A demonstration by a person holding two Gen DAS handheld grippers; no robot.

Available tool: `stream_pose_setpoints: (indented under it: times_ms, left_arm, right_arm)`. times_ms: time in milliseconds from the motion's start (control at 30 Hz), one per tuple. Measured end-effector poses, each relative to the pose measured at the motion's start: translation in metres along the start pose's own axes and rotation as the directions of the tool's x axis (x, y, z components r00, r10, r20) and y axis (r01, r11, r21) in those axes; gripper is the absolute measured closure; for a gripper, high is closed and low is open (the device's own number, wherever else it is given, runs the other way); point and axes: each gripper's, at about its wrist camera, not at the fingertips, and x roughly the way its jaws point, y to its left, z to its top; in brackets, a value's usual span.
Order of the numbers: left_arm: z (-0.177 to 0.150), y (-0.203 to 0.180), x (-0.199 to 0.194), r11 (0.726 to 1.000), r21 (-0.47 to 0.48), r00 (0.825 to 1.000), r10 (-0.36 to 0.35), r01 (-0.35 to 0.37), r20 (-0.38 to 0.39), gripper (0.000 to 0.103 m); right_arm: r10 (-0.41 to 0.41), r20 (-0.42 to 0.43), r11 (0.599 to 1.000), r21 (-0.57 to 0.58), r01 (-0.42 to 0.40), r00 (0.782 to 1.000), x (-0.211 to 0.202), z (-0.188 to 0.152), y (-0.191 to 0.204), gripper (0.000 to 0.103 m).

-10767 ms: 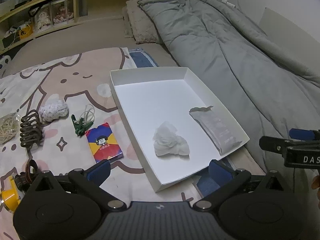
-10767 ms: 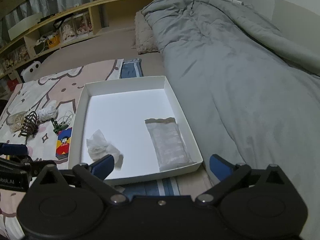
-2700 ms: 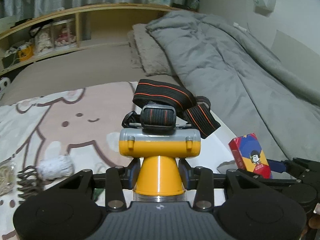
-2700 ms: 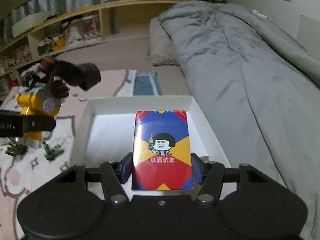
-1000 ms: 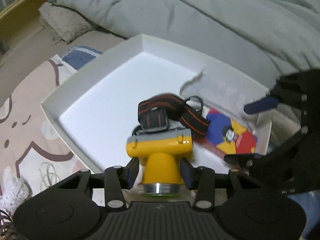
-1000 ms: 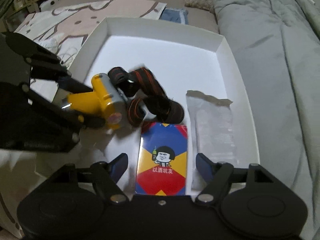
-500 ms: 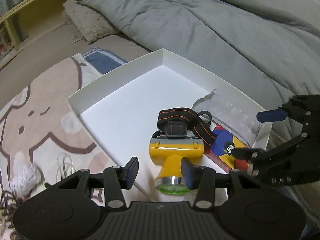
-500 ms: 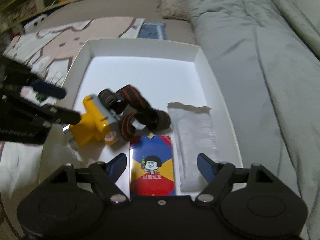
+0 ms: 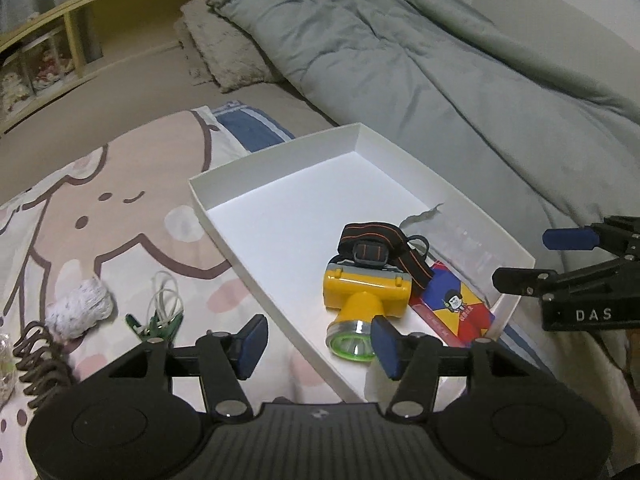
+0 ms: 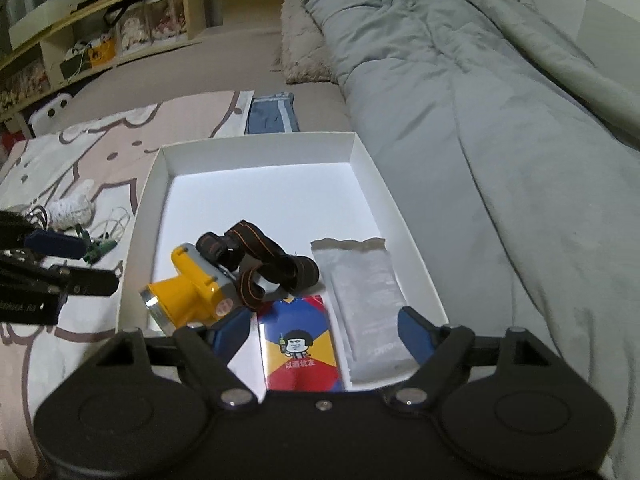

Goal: Organize objects
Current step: 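Lower the headlamp into the tray and open the left gripper while the right gripper releases the card box, then move both grippers away from the tray toward the items on the sheet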

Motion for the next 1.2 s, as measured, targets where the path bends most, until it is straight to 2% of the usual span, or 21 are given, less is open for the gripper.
stream_pose_setpoints:
  times_ms: [233,400,533,667,933,1200]
  left_arm:
    - [-0.010,0.011,-0.031,0.997,-0.075,0.999,0.017,-0.015,0.031,0.034]
    - [-0.015,0.019,-0.053,0.992,-0.121,0.997,0.047,-0.040,0.059,0.018]
    - [-0.021,0.025,-0.066,0.988,-0.147,0.996,0.057,-0.046,0.072,0.010]
    - [-0.031,0.026,-0.075,0.987,-0.150,0.994,0.073,-0.060,0.085,0.001]
    - [-0.049,0.033,-0.089,0.986,-0.156,0.991,0.085,-0.067,0.107,0.000]
    - [-0.066,0.043,-0.095,0.977,-0.207,0.989,0.076,-0.048,0.127,0.000]
  right_arm:
    - [-0.027,0.027,1.000,0.012,0.027,0.999,-0.023,0.000,0.007,0.021]
    - [-0.031,0.048,0.998,0.047,0.028,0.998,-0.041,0.002,0.008,0.019]
    - [-0.016,0.061,0.998,0.059,0.013,0.998,-0.053,-0.002,0.011,0.007]
    - [-0.034,0.071,0.995,0.091,0.028,0.997,-0.064,-0.008,0.012,0.004]
    - [-0.056,0.088,0.990,0.132,0.045,0.995,-0.083,-0.019,0.016,0.001]
    - [-0.063,0.089,0.989,0.141,0.050,0.994,-0.092,-0.029,0.023,0.001]
